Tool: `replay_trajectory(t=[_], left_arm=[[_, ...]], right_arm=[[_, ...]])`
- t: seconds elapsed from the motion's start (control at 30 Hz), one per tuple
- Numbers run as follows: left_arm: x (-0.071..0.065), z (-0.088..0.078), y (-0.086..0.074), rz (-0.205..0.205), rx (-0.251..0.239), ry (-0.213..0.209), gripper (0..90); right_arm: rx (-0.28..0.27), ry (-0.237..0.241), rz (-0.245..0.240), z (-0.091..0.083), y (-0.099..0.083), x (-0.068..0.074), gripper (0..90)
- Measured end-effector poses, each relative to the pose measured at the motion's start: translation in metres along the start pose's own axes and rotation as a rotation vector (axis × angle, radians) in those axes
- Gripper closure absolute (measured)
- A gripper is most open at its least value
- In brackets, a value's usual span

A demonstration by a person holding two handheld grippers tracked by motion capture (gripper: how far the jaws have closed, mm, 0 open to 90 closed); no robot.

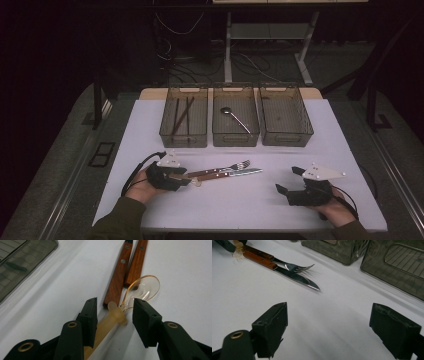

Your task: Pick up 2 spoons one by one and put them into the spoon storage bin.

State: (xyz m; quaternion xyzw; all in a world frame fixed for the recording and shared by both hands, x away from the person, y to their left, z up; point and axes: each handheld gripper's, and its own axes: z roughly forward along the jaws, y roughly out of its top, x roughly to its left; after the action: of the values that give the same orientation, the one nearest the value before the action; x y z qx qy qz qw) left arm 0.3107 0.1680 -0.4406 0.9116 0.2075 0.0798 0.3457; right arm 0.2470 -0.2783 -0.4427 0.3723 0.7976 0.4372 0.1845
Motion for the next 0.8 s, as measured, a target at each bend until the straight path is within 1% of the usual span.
replay_trajectory(t=[0.1, 0.3, 0.4, 0.43, 0.5, 0.63, 0.8], left_arm=[[-0.002, 0.000, 0.000, 0.023, 0.009, 0.018, 59.0], [-0.008, -0.001, 0.001, 0.073, 0.023, 0.043, 60.8], [-0.011, -0.002, 0.001, 0.104, 0.032, 0.050, 61.9], [-0.011, -0.003, 0.001, 0.109, 0.033, 0.052, 62.4], [-0.013, -0.004, 0.000, 0.131, 0.037, 0.052, 63.6], [-0.013, -0.009, -0.003, 0.136, 0.023, 0.033, 67.3], [-0.015, -0.010, -0.004, 0.172, 0.019, 0.027, 70.5]], right_arm=[[0.002, 0.001, 0.001, 0.000, 0.000, 0.001, 15.3], [0.001, 0.001, 0.000, 0.000, 0.000, 0.000, 15.3], [0.001, 0.002, 0.000, 0.000, 0.000, 0.000, 15.3], [0.001, 0.001, 0.000, 0.000, 0.000, 0.000, 15.3], [0.001, 0.003, 0.000, 0.000, 0.000, 0.001, 15.3], [0.001, 0.001, 0.001, 0.000, 0.000, 0.000, 15.3], [0.003, 0.002, 0.000, 0.000, 0.000, 0.001, 15.3]])
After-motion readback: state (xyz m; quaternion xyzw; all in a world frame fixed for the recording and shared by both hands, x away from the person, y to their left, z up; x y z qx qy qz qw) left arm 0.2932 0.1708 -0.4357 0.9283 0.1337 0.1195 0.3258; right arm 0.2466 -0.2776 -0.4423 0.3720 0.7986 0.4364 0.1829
